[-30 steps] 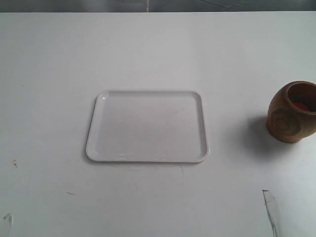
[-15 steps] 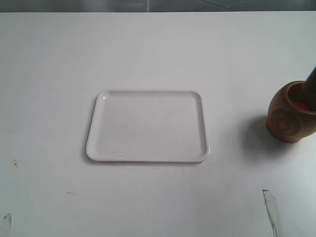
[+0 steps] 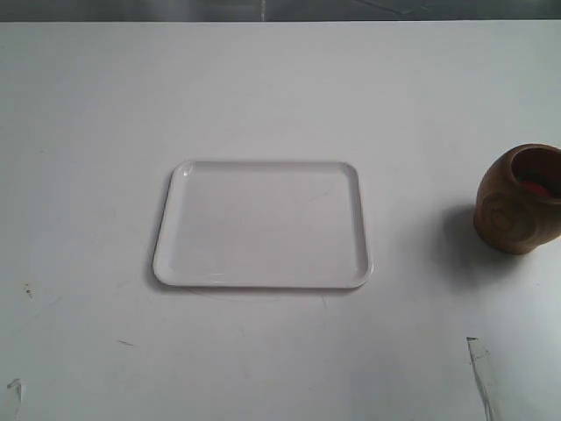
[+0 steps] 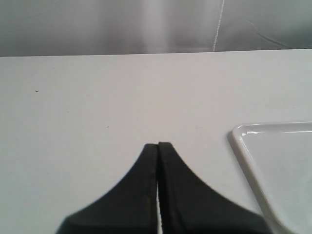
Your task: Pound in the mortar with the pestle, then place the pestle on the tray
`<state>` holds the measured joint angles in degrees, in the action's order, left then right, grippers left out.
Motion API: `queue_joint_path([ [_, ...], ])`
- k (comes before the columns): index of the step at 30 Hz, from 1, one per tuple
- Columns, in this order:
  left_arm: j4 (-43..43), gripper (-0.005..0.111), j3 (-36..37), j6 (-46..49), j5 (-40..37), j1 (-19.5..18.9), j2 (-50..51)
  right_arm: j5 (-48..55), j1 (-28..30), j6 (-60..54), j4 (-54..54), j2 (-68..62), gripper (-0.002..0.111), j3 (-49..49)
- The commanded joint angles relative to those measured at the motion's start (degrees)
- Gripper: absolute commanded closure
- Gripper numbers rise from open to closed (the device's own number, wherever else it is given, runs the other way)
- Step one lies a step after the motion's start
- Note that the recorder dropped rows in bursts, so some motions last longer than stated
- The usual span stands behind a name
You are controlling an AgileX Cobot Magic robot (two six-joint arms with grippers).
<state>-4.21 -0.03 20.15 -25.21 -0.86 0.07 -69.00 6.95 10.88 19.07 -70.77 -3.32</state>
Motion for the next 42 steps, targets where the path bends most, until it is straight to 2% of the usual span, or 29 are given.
queue_joint_path([
  [1, 0.4, 0.107, 0.0, -0.5, 0.2, 0.4, -0.1, -1.0, 0.4, 0.2, 0.3, -1.2, 0.108, -1.2],
  [5, 0.4, 0.107, 0.0, -0.5, 0.2, 0.4, -0.1, -1.0, 0.4, -0.2, 0.3, -6.8, 0.108, -1.6],
  [10, 0.4, 0.107, 0.0, -0.5, 0.2, 0.4, -0.1, -1.0, 0.4, -0.2, 5.6, -14.2, 0.108, -6.1],
  [19, 0.4, 0.107, 0.0, -0.5, 0.2, 0.4, -0.1, -1.0, 0.2, -0.5, 7.4, -17.5, 0.108, -5.1],
  [25, 0.4, 0.107, 0.0, -0.5, 0.2, 0.4, -0.1, -1.0, -3.8, -1.6, 3.6, -26.5, 0.108, -5.6],
  [28, 0.4, 0.107, 0.0, -0.5, 0.2, 0.4, -0.1, -1.0, -5.7, -3.0, 3.3, -23.2, 0.108, -6.1],
  [35, 0.4, 0.107, 0.0, -0.5, 0.2, 0.4, -0.1, -1.0, -5.9, -3.5, 1.0, -5.9, 0.108, -6.1],
  [39, 0.4, 0.107, 0.0, -0.5, 0.2, 0.4, -0.1, 3.5, -5.9, -3.5, 1.3, -5.7, 0.108, -6.1],
  [42, 0.4, 0.107, 0.0, -0.5, 0.2, 0.4, -0.1, 3.1, -5.9, -4.1, 1.2, -10.6, 0.108, -6.1],
])
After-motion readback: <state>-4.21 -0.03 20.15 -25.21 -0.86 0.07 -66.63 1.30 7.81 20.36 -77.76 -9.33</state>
